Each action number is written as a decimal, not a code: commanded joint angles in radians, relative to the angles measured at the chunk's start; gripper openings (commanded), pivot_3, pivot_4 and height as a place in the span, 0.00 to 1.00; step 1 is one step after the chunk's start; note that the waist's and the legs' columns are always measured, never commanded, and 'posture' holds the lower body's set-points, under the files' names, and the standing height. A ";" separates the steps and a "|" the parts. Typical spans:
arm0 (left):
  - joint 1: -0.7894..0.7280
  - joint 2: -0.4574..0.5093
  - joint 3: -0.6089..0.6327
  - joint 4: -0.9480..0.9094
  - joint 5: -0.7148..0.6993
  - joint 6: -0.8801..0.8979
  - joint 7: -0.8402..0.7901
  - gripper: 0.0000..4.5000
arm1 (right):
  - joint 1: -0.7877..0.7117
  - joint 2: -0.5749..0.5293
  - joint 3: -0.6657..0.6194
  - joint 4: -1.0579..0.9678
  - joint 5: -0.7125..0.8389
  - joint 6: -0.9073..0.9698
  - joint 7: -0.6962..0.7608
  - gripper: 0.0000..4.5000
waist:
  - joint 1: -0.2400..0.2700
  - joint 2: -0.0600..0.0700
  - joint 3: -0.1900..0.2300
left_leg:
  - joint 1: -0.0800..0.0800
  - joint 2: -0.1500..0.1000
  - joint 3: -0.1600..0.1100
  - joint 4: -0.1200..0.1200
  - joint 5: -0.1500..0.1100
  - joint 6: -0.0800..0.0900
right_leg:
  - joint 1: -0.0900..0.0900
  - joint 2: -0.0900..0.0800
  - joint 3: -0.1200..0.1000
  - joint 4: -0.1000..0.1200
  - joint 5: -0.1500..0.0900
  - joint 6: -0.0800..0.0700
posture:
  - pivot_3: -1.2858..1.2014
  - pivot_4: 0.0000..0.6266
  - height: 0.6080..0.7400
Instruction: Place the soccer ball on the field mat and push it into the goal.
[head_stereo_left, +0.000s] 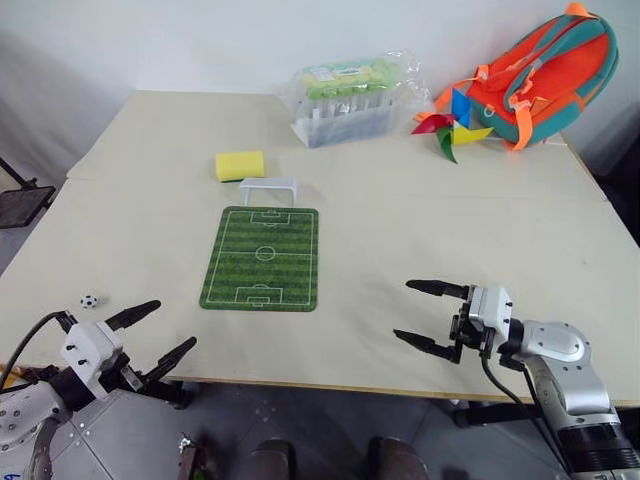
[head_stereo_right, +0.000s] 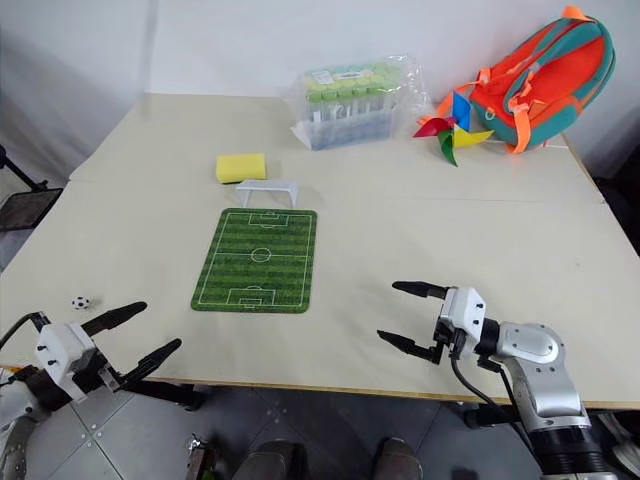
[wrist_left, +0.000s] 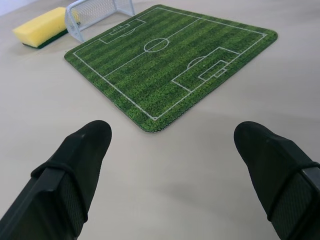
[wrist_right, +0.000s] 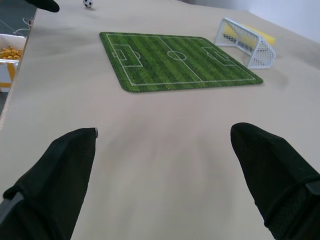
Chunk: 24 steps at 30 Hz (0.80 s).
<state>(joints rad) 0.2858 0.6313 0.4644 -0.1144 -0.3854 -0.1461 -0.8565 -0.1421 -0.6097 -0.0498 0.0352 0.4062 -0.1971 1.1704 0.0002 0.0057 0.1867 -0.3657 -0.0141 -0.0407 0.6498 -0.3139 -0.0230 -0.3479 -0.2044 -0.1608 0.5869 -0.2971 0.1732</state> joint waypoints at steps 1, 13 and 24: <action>0.017 0.012 0.017 -0.027 0.011 -0.001 0.016 1.00 | -0.003 -0.015 -0.022 -0.001 0.021 -0.023 0.032 1.00 | 0.000 0.000 0.000 | 0.000 0.000 0.000 0.000 0.000 0.000 | 0.000 0.000 0.000 0.000 0.000 0.000 | 0.52 0.24 1.00; 0.223 -0.313 0.332 0.062 -0.211 0.017 0.260 1.00 | -0.035 0.128 0.036 -0.242 0.174 0.158 -0.055 1.00 | 0.002 -0.001 0.000 | -0.001 0.008 0.006 0.002 -0.004 -0.003 | -0.005 0.008 0.004 0.000 0.000 -0.004 | 0.52 0.24 1.00; 0.148 -0.362 0.360 0.063 -0.226 -0.013 0.395 1.00 | -0.096 0.181 0.033 -0.209 0.170 0.115 -0.027 1.00 | 0.027 -0.004 -0.001 | -0.005 0.010 0.007 0.010 -0.009 -0.002 | -0.007 0.009 0.006 0.003 0.000 -0.005 | 0.52 0.24 1.00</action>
<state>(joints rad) 0.4444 0.2341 0.8094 0.0038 -0.5898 -0.1527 -0.4759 -0.2297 -0.4295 -0.0046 -0.1661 0.5621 -0.0662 1.1362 0.0274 0.0015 0.1861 -0.3703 -0.0043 -0.0334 0.6602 -0.3225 -0.0253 -0.3554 -0.1949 -0.1551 0.5902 -0.2971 0.1683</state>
